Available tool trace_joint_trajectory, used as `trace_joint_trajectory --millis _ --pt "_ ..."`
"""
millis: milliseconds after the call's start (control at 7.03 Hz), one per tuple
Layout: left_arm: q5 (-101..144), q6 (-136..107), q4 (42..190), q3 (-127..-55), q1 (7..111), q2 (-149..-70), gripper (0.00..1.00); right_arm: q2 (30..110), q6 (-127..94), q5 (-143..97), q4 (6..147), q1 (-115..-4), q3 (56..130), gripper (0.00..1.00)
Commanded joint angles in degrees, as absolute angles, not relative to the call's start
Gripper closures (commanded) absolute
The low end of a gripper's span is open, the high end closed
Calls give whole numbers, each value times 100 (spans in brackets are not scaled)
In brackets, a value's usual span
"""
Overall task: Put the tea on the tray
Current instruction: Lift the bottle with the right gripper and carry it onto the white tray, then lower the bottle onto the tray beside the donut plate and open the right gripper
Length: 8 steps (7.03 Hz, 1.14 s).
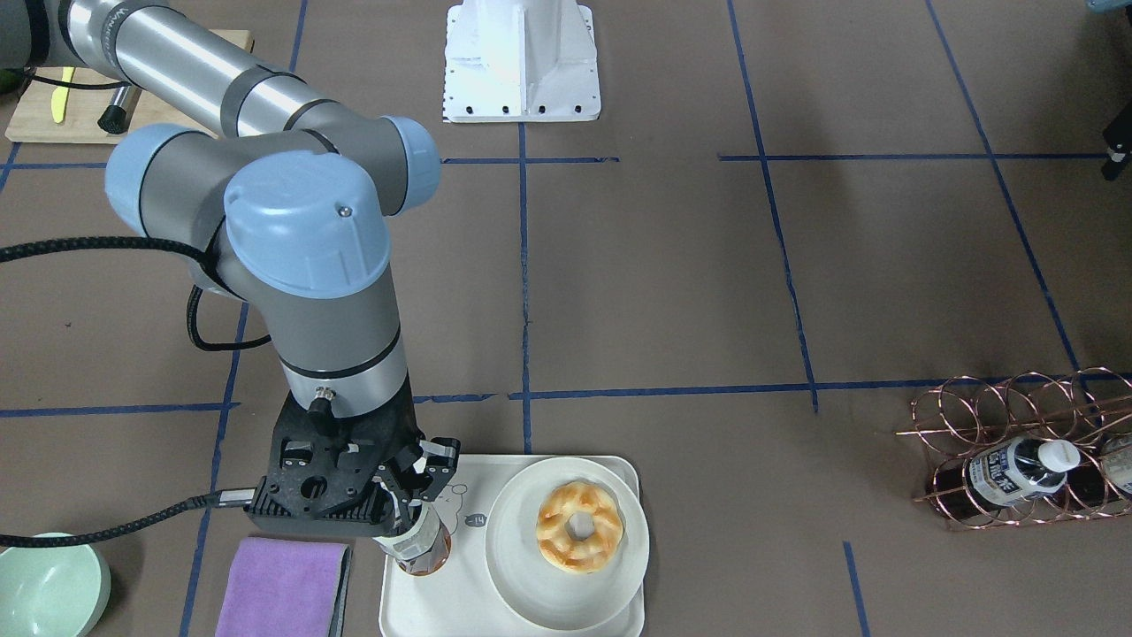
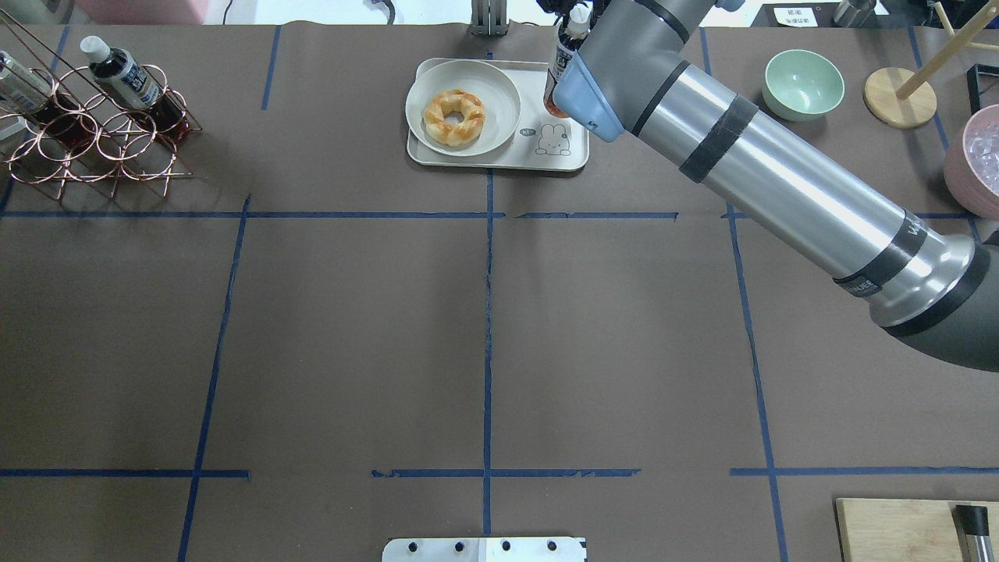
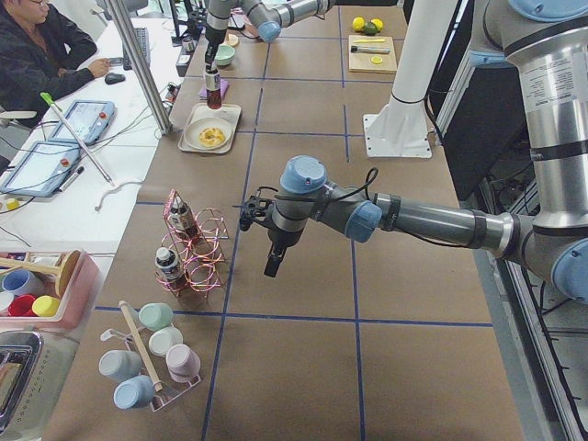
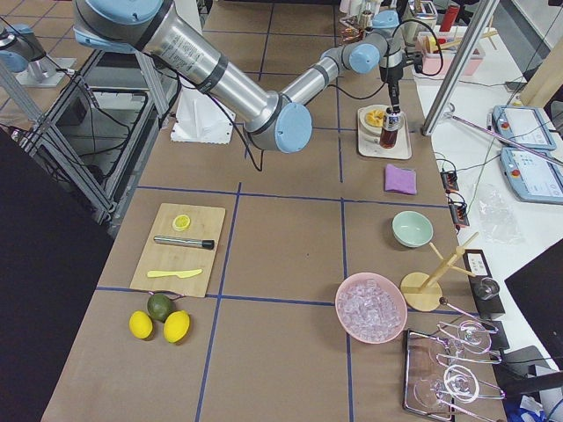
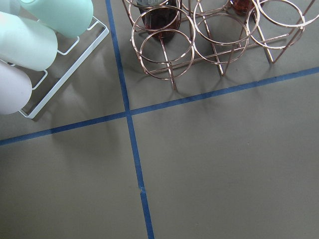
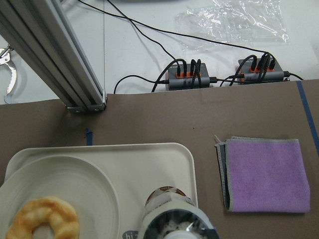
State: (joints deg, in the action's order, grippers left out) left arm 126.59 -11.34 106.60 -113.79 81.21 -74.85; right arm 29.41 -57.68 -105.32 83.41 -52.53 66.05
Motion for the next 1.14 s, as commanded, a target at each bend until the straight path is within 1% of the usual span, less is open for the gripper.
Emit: trace_joint_trajectory --millis 0,711,853,995 --pt "12665 -1134 10661 -11382 8183 -7488 0 2892 -5766 -10556 8253 -5247 6373 100" --pt "12665 -1134 10661 -11382 8183 -7497 0 2874 -5766 -10740 8244 -5186 6363 100" --pt "12665 -1134 10661 -11373 8183 -7506 0 2909 -5731 -10740 8244 -5168 6363 99" --pt "12665 -1134 10652 -11382 8183 -7506 0 2918 -5722 -10732 8235 -5151 6363 94"
